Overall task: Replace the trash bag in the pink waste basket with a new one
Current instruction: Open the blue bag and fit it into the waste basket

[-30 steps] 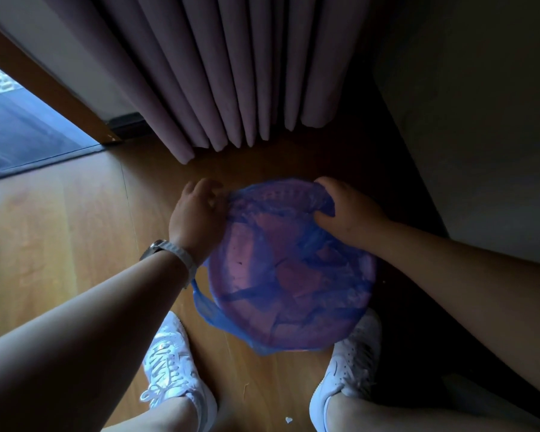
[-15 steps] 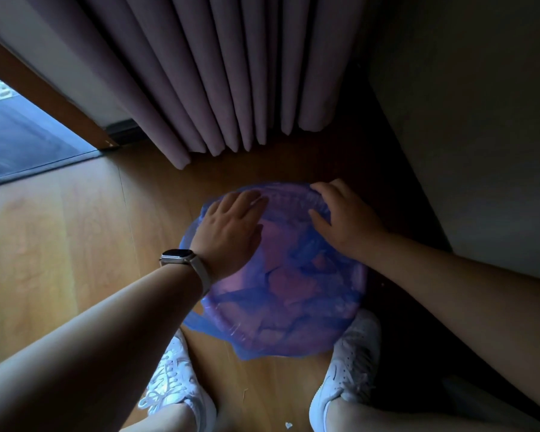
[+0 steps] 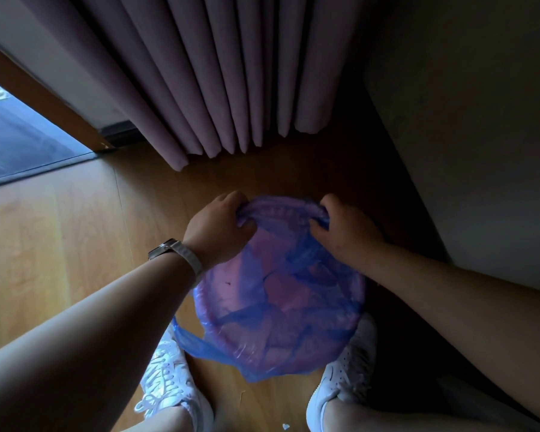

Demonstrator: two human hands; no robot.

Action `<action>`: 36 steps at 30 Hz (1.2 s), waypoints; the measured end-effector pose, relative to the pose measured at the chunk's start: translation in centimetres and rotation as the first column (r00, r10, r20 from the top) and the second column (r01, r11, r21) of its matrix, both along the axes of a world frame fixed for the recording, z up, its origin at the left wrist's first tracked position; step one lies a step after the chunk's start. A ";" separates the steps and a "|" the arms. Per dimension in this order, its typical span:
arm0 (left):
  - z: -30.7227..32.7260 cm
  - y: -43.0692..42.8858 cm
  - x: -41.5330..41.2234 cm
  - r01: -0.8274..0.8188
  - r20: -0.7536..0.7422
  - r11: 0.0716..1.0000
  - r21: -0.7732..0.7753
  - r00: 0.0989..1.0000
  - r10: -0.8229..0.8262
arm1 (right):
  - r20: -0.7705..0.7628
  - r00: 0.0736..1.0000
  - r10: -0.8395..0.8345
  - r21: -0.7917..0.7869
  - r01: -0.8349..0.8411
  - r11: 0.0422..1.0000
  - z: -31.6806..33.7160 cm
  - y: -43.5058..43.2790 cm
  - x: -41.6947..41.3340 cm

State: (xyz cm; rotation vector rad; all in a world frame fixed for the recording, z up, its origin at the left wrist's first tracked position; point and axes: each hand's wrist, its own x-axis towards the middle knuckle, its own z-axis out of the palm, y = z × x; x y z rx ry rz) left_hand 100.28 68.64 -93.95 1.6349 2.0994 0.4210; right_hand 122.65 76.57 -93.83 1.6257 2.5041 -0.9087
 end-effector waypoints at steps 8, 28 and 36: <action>0.0 0.4 0.6 0.053 0.017 0.997 0.052 0.998 -0.054 | -0.044 0.999 -0.009 -0.074 0.005 0.997 0.3 -0.2 -0.1; 0.3 -0.3 -0.4 0.162 -0.152 0.983 0.086 0.977 -0.148 | -0.039 0.998 -0.050 -0.091 0.046 0.995 0.3 -1.4 0.4; 0.9 1.1 3.8 0.500 -0.197 0.866 0.028 0.852 -0.485 | -0.292 0.946 0.141 -0.120 -0.182 0.976 -1.1 -1.2 -2.1</action>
